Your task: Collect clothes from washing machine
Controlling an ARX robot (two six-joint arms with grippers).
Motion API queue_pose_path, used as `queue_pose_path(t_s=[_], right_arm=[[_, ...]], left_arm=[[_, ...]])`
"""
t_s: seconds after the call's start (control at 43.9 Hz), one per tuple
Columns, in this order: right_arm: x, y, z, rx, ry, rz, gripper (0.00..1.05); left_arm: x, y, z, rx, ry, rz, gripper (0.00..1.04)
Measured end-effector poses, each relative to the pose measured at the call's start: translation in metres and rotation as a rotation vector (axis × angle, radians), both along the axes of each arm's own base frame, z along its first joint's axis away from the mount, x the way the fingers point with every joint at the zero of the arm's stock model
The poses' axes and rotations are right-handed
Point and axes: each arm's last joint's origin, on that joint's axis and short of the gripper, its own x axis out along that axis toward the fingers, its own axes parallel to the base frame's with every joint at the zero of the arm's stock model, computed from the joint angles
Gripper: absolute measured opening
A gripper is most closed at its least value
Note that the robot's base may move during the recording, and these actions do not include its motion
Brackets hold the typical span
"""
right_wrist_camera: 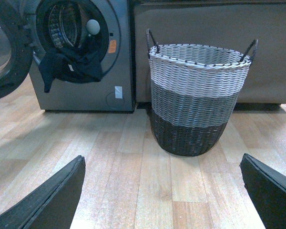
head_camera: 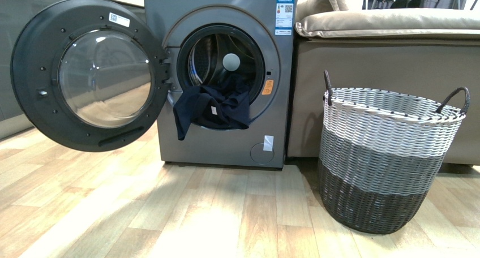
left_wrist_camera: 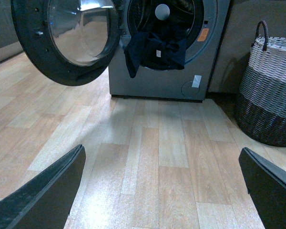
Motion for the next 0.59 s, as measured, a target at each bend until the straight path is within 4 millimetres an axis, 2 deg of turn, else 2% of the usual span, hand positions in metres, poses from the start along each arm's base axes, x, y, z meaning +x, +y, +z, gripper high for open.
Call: queue_pose_path(t_s=[0.592], right_arm=[[0.0, 0.0, 0.0, 0.0, 0.0, 0.0, 0.97]], left_arm=[[0.0, 0.0, 0.0, 0.0, 0.0, 0.001, 0.98]])
